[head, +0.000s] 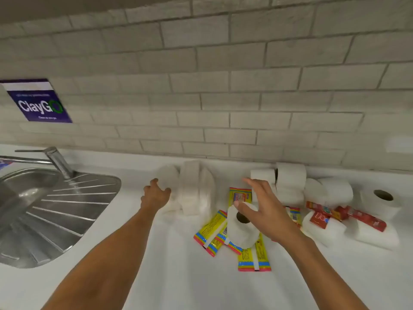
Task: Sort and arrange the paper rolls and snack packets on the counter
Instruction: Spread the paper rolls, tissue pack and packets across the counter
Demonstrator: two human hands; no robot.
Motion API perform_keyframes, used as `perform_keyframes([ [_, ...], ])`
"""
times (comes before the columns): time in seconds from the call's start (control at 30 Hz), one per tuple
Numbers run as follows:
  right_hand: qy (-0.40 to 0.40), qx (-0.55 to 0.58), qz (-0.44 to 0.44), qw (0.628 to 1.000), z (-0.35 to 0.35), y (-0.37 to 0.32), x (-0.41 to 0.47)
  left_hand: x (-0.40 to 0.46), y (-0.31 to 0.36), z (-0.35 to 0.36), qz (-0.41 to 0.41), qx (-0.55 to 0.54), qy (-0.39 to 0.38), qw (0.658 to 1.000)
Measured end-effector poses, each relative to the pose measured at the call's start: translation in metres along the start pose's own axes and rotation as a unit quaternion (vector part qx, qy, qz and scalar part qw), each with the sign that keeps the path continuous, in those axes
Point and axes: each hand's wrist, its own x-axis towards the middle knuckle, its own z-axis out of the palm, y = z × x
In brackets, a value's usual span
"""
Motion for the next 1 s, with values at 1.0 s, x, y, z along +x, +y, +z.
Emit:
perform_keyframes([
  [1.0, 0.02, 0.004, 0.087, 0.996, 0.056, 0.0, 0.072, 0.077, -0.015, -0.016, 0.038, -0.095, 0.077, 0.992],
])
